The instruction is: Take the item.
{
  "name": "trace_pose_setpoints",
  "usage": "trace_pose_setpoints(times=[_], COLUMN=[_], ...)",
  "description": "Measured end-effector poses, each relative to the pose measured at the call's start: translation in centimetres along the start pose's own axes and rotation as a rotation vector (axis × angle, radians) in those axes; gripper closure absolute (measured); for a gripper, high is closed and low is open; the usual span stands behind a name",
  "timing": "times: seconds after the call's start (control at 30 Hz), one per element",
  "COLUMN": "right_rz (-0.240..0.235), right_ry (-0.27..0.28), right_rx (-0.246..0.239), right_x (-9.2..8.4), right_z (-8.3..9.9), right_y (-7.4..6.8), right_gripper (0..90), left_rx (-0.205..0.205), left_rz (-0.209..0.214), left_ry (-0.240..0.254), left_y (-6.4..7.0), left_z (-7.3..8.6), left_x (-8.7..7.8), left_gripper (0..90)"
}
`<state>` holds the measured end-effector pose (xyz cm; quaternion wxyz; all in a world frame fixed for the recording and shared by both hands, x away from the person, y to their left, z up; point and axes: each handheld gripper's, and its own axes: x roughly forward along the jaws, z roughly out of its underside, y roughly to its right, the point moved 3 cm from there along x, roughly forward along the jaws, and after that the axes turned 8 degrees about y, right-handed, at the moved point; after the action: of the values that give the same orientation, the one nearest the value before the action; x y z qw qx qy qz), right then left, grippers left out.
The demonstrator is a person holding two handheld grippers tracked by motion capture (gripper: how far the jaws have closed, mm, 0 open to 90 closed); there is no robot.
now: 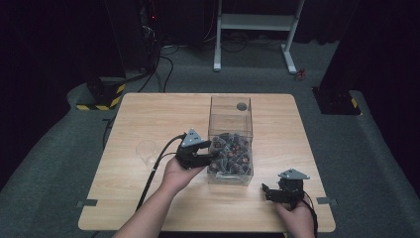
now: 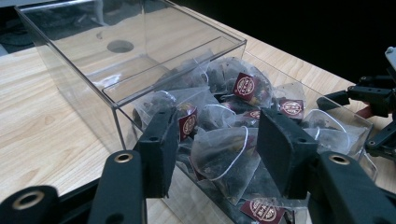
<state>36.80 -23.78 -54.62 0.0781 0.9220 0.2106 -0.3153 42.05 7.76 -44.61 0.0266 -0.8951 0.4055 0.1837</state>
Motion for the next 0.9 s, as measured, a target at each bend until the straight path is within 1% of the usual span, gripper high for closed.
trace_pose_setpoints(times=[0.07,0.2,0.23,0.27,0.3,0.37,0.4,0.43,0.57,0.63,0.73,0.8,0.9], right_rz=[0.000,0.000,0.000,0.000,0.000,0.000,-0.001,-0.001,0.000,0.000,0.000,-0.002,-0.002], right_ry=[-0.001,0.000,-0.002,-0.001,-0.001,-0.002,0.000,0.000,-0.003,-0.002,-0.003,-0.001,-0.002], right_rx=[0.000,0.000,0.002,0.001,0.002,0.002,-0.001,0.000,0.004,0.004,0.004,-0.001,0.002], right_x=[0.00,0.00,-0.01,-0.01,-0.01,-0.01,0.00,0.00,-0.02,-0.02,-0.02,-0.01,-0.01], right_z=[0.00,0.00,0.00,0.00,0.00,0.00,0.00,0.00,0.01,0.01,0.01,0.00,0.01], right_y=[0.00,0.00,-0.01,-0.01,-0.01,-0.01,0.00,0.00,-0.04,-0.04,-0.04,-0.01,-0.04], right_gripper=[8.5,8.5,8.5,8.5,8.5,8.5,8.5,8.5,8.5,8.5,8.5,8.5,8.5], left_rx=[-0.003,-0.006,-0.005,-0.001,0.008,0.012,0.017,0.025,0.040,0.041,0.040,0.037,0.042], left_rz=[0.001,-0.001,-0.001,-0.005,-0.008,-0.013,-0.015,-0.017,-0.018,-0.017,-0.016,-0.013,-0.006], left_ry=[-0.005,-0.013,-0.017,-0.019,-0.018,-0.018,-0.017,-0.016,-0.015,-0.015,-0.013,-0.012,-0.015], left_y=[0.02,0.04,0.04,0.10,0.16,0.23,0.27,0.32,0.48,0.50,0.54,0.57,0.62], left_z=[0.09,0.23,0.26,0.30,0.31,0.31,0.32,0.33,0.35,0.36,0.40,0.44,0.52], left_x=[0.18,0.42,0.45,0.48,0.49,0.47,0.43,0.39,0.23,0.19,0.18,0.19,0.20], left_gripper=[50.3,56.7,56.7,59.0,63.5,65.1,67.8,73.4,82.1,85.3,89.1,89.8,90.0])
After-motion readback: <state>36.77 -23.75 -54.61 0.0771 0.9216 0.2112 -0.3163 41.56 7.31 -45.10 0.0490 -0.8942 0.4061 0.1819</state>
